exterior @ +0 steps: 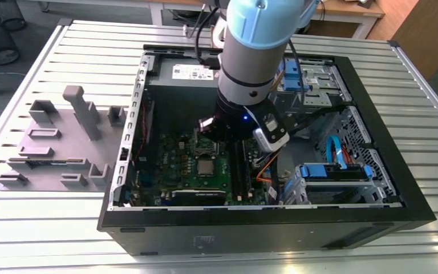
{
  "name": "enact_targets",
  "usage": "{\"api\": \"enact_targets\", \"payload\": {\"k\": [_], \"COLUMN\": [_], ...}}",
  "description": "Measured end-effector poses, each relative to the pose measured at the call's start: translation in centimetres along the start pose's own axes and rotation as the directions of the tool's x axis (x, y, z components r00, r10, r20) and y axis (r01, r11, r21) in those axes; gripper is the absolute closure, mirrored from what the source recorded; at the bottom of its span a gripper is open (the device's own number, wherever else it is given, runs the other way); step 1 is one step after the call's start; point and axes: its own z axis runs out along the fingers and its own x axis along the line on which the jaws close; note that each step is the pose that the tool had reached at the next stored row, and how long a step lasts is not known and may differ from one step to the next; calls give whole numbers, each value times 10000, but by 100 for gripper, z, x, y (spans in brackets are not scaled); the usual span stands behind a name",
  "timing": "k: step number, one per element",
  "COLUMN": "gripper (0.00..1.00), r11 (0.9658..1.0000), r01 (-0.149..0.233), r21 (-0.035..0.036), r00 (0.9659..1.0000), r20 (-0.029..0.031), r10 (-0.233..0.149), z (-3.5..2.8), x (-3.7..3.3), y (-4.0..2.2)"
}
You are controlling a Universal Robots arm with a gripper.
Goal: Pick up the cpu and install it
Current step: 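Install the first cpu locking lever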
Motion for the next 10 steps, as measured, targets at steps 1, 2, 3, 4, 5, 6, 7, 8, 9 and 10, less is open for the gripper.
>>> {"api": "enact_targets", "payload": {"k": [1,2,3,4,5,6,7,8,9,10], "gripper": [89,89,89,89,89,89,89,89,89,89], "r11": [10000,9999,9997,9995,9994,9993,9993,9993,9993,9993], "r01": [83,171,251,324,358,364,365,366,366,366], "r21": [1,-1,-5,-6,-3,-3,-5,-5,-4,-6], "r00": [10000,9999,9997,9995,9994,9993,9993,9993,9993,9993], "r20": [-2,-1,2,9,18,23,25,26,25,27], "r10": [-83,-171,-251,-324,-358,-364,-365,-366,-366,-366], "z": [4,8,11,13,14,15,16,16,16,16], "x": [0,1,0,0,0,0,1,1,1,1], "y": [0,0,0,0,0,1,1,1,1,1]}}
